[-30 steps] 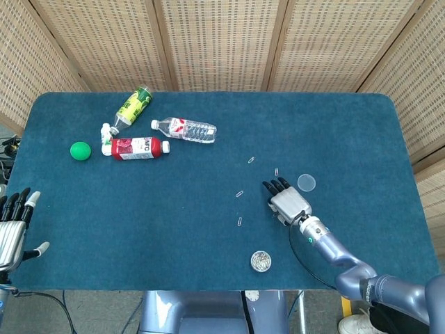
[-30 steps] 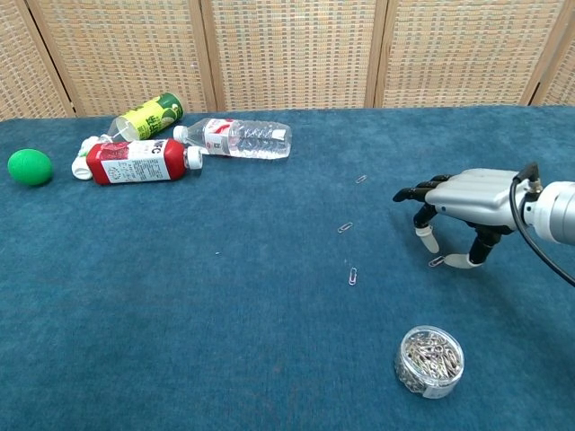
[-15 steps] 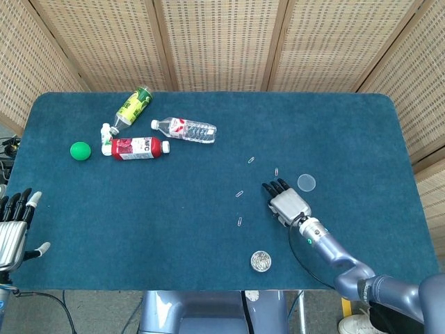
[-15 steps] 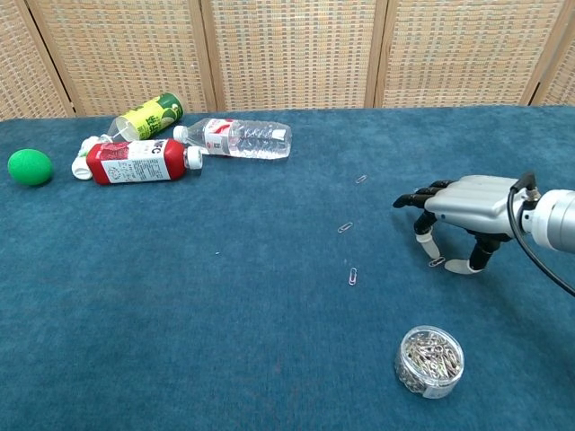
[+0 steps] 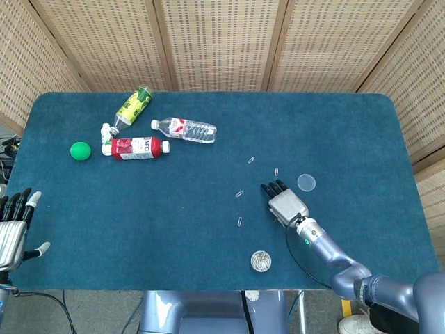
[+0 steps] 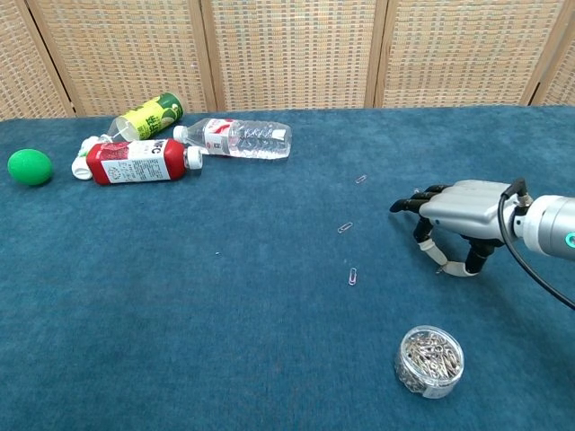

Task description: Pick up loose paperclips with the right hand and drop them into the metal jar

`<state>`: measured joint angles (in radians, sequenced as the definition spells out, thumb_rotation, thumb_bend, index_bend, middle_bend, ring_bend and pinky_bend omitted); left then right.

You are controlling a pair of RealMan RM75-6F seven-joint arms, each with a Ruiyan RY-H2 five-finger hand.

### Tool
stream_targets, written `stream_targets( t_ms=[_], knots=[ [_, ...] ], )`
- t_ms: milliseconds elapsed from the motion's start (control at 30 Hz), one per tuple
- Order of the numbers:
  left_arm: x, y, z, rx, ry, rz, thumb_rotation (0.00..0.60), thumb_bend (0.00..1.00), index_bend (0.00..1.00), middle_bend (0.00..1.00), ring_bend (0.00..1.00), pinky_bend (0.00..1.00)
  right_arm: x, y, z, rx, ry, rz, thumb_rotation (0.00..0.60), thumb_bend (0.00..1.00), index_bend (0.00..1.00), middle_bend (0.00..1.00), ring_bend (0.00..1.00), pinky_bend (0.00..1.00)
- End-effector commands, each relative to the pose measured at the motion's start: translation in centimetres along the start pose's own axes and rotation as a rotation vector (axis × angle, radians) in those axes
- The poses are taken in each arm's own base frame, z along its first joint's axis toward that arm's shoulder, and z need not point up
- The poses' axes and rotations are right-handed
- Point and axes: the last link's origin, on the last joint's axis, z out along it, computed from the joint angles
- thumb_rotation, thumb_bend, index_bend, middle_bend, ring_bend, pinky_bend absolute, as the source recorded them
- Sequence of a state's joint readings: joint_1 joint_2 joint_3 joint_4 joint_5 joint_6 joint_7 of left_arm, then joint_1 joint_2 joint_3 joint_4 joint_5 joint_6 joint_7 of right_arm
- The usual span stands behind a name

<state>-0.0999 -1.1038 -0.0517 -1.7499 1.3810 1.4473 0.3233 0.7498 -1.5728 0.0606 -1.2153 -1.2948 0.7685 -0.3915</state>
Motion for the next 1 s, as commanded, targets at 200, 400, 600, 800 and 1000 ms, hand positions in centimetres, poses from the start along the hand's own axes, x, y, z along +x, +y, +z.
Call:
stream_targets(
  t_ms=[200, 400, 600, 800, 1000],
  knots=[
    [0.0, 0.0, 0.0, -0.001, -0.002, -0.003, 0.600, 0.00, 0.00, 0.00, 0.00, 0.00, 0.2, 0.0, -0.1, -0.001, 0.009, 0.010, 0.600, 0.45, 0.66, 0.00, 0.00, 0.02],
    [0.1, 0.0, 0.0, -0.004, -0.002, -0.006, 0.600, 0.00, 0.00, 0.00, 0.00, 0.00, 1.9, -0.4, -1.5, 0.033, 0.057, 0.045, 0.600, 0.45, 0.67, 0.00, 0.00, 0.02],
    [0.1, 0.1, -0.1, -0.012, -0.001, -0.009, 0.600, 0.00, 0.00, 0.00, 0.00, 0.00, 4.0, -1.6, -4.9, 0.134, 0.102, 0.027, 0.600, 0.45, 0.67, 0.02, 0.00, 0.02],
    [0.2, 0.2, -0.3, -0.020, 0.002, -0.009, 0.600, 0.00, 0.00, 0.00, 0.00, 0.00, 4.3, -3.2, -7.6, 0.223, 0.104, 0.001, 0.600, 0.45, 0.67, 0.03, 0.00, 0.02],
    [0.2, 0.3, -0.4, -0.024, 0.003, -0.007, 0.600, 0.00, 0.00, 0.00, 0.00, 0.00, 3.7, -4.4, -8.9, 0.270, 0.084, -0.003, 0.600, 0.45, 0.67, 0.03, 0.00, 0.02]
  ],
)
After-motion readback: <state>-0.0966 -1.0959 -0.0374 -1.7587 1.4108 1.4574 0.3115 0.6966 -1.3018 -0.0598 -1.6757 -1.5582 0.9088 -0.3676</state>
